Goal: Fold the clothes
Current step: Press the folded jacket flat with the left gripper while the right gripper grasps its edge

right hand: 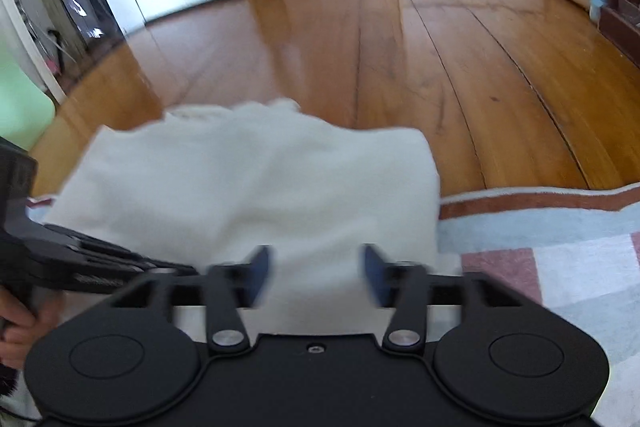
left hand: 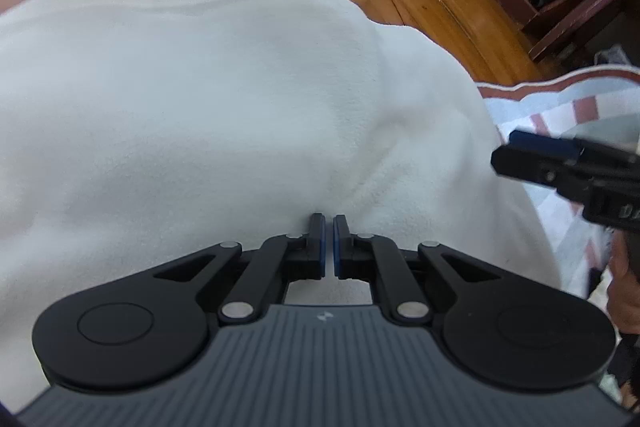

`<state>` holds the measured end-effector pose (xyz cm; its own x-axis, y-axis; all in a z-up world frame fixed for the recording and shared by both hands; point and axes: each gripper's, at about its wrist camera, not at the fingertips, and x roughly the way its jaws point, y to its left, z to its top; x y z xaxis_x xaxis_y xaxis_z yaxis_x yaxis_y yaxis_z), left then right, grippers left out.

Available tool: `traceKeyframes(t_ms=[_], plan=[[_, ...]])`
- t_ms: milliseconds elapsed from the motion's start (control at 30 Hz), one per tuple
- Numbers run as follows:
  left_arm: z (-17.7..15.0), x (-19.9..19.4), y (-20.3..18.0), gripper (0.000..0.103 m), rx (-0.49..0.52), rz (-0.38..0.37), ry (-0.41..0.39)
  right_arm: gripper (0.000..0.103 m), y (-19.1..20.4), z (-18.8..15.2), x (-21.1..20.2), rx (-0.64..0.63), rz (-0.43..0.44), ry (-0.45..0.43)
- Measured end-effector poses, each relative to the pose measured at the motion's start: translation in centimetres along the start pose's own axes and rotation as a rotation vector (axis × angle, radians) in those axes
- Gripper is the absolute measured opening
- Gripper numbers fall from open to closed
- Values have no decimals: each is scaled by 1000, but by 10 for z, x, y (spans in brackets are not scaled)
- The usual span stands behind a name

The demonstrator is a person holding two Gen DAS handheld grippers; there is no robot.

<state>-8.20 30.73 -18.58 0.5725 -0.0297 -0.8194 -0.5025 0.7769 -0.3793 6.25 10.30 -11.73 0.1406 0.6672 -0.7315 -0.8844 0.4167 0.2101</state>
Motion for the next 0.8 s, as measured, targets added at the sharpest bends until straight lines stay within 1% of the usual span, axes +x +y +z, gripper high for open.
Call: traceKeyframes(t_ms=[67, 133, 167, 200, 267, 333, 367, 400, 433, 467, 500, 600, 700, 767, 800], plan=[[-1, 1, -6, 6, 20, 29, -1, 68, -6, 2, 6, -3, -53, -23], [1, -4, -3, 7, 2, 34, 1, 68, -26, 7, 23, 63, -74, -8], [1, -9, -1, 10, 0, 29, -9, 68, -39, 10, 33, 117, -67, 7], [1, -15, -2, 12, 26, 31, -35, 68, -51, 12, 43, 174, -55, 21], [2, -26, -2, 21, 75, 37, -85, 68, -75, 14, 61, 292, -12, 39], [6, -32, -1, 24, 101, 61, -107, 68, -84, 15, 74, 328, -1, 19], [9, -34, 3, 24, 88, 60, -110, 67, -85, 16, 79, 325, 3, 5], [11, -36, 8, 24, 63, 53, -113, 57, -80, 18, 79, 297, 17, -18], [14, -38, 13, 24, 38, 45, -116, 49, -75, 19, 78, 263, 26, -43], [16, -39, 18, 25, 12, 38, -119, 30, -67, 21, 75, 214, 19, -69], [18, -39, 23, 26, -16, 37, -119, 26, -59, 23, 72, 164, 3, -94], [17, -43, 38, 29, -75, 44, -112, 24, -34, 23, 58, 56, -32, -155], [16, -46, 48, 32, -120, 22, -114, 23, -10, 23, 43, -48, -71, -202], [17, -48, 51, 35, -138, 11, -116, 25, 4, 24, 43, -127, -132, -182], [17, -48, 50, 35, -138, 13, -116, 27, 2, 26, 47, -127, -132, -171]])
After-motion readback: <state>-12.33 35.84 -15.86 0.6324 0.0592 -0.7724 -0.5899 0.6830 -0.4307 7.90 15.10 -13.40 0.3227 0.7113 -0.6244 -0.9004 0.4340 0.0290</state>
